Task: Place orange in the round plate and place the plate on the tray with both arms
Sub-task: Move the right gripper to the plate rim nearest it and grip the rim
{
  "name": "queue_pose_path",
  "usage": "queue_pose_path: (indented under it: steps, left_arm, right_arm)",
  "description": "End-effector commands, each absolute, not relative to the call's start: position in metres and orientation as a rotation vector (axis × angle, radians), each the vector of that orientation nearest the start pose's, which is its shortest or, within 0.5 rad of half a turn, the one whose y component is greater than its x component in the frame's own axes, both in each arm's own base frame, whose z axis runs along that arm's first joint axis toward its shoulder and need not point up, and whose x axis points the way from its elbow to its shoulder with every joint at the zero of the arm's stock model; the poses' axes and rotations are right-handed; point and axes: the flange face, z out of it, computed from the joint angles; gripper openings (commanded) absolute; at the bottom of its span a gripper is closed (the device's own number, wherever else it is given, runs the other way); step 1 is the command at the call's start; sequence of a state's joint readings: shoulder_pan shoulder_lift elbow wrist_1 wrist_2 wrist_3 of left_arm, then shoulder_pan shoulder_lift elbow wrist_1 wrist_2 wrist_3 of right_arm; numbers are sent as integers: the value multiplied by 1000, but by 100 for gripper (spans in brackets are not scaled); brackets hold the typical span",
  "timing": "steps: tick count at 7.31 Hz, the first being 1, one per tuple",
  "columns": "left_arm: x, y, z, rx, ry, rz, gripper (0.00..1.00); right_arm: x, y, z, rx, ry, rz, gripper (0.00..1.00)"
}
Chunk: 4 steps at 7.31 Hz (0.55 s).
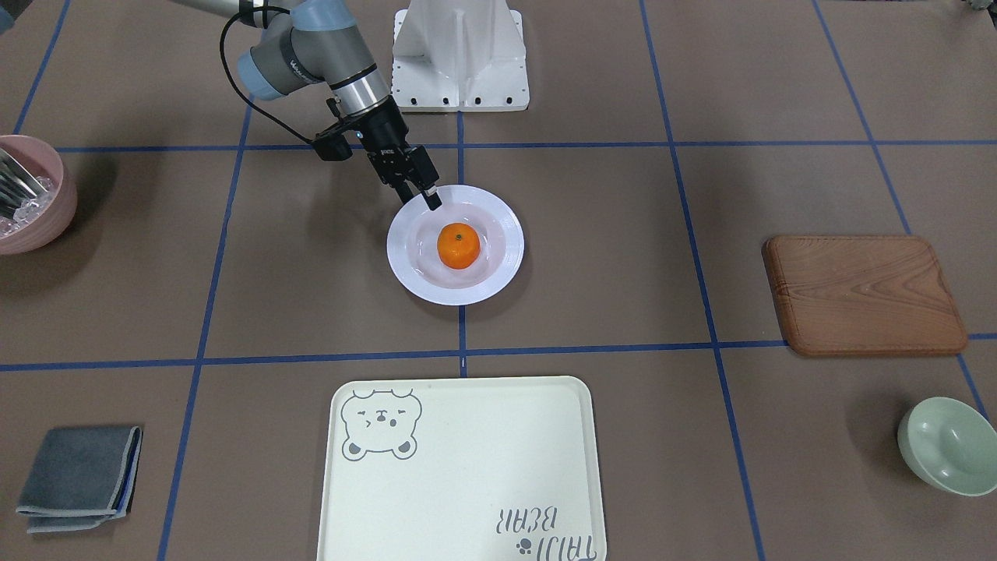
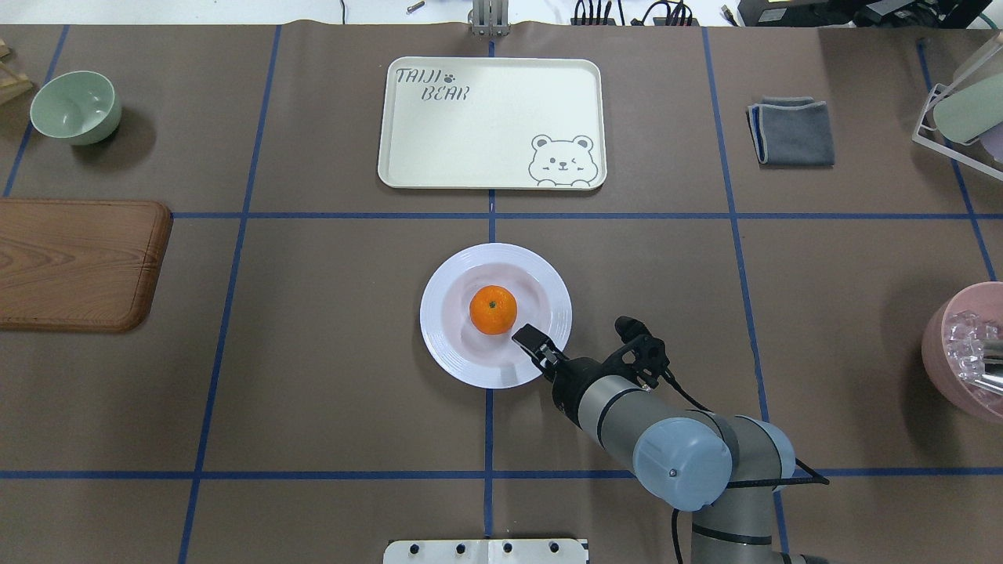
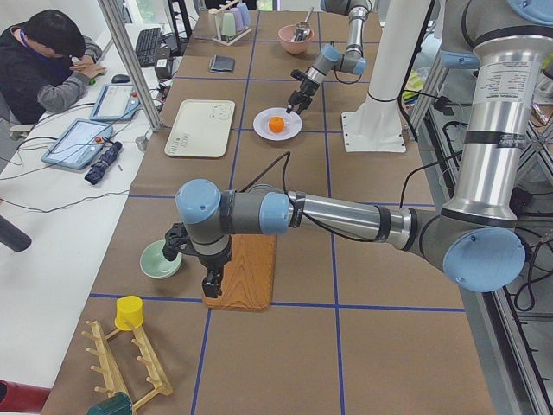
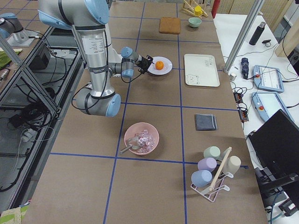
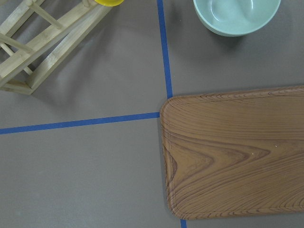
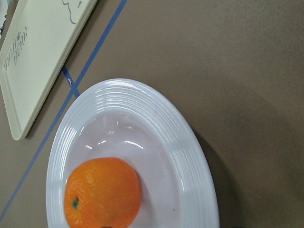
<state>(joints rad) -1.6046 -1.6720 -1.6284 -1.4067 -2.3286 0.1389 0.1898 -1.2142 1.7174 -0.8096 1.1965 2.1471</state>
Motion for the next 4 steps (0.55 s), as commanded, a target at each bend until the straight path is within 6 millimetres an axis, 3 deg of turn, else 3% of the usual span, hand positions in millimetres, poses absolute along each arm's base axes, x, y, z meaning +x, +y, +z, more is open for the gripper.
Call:
queue_pose_path:
  steps: [1,2,3,4]
  left_arm:
    - [-83,-527,597,60,756,98,98]
    - [-83,-527,597,60,756,98,98]
    - [-83,-526,597,61,756,98,98]
    - [-83,-526,597,60,756,99,98]
  right_arm:
    - [-569,-284,309,91,-1319,887,84]
    - [-571,-285,307,87,-1320,892,71]
    - [-571,-287,302,93,-1330,906,46]
    - [-573,-286,305,94,-1324,903,8]
